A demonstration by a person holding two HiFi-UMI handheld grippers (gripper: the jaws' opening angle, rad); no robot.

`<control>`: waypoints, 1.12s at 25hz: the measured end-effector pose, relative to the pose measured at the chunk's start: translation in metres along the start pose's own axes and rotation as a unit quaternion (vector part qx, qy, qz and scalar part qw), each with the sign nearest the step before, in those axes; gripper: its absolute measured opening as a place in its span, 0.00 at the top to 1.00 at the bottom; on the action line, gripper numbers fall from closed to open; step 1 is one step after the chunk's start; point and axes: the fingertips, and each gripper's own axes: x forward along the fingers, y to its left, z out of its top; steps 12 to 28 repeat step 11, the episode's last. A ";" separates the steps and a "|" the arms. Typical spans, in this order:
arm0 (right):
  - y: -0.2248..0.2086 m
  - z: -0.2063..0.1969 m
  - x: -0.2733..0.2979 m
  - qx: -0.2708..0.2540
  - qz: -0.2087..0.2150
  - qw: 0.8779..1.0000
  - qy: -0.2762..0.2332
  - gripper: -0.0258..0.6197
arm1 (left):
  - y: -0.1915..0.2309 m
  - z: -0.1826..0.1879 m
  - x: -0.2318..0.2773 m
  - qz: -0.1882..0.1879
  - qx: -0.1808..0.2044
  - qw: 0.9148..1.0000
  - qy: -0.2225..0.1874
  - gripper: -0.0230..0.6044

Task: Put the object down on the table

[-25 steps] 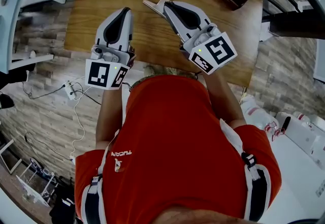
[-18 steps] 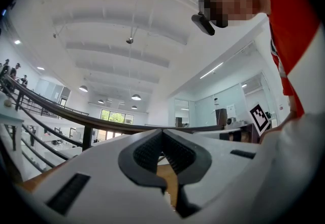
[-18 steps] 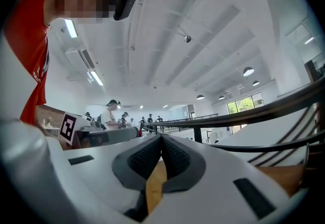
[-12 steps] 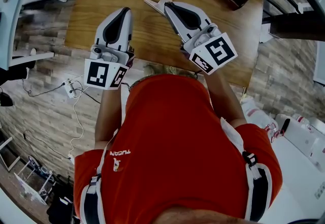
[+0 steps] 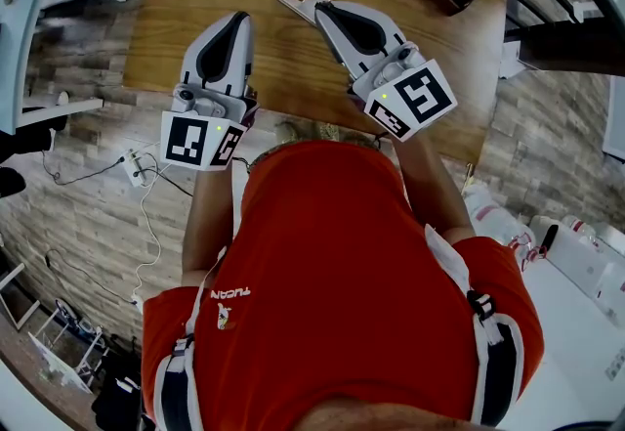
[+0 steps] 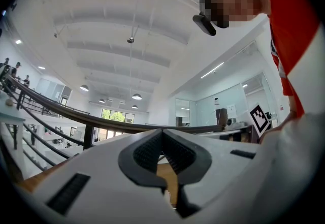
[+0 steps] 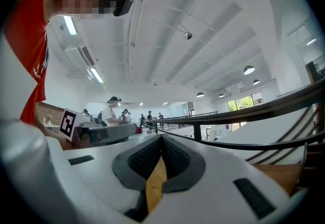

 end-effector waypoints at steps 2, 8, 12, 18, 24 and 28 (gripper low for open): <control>0.000 0.000 0.000 -0.001 -0.001 1.000 0.001 0.92 | 0.000 0.000 0.000 0.000 0.000 1.000 0.000 0.95; 0.000 0.000 0.000 -0.005 -0.004 1.000 0.003 0.92 | 0.001 0.001 -0.001 0.000 0.000 1.000 -0.002 0.95; -0.002 0.000 -0.001 -0.006 -0.006 1.000 0.005 0.92 | 0.001 0.001 -0.001 0.001 0.000 1.000 -0.002 0.95; -0.002 0.000 -0.001 -0.006 -0.006 1.000 0.005 0.92 | 0.001 0.001 -0.001 0.001 0.000 1.000 -0.002 0.95; -0.002 0.000 -0.001 -0.006 -0.006 1.000 0.005 0.92 | 0.001 0.001 -0.001 0.001 0.000 1.000 -0.002 0.95; -0.002 0.000 -0.001 -0.006 -0.006 1.000 0.005 0.92 | 0.001 0.001 -0.001 0.001 0.000 1.000 -0.002 0.95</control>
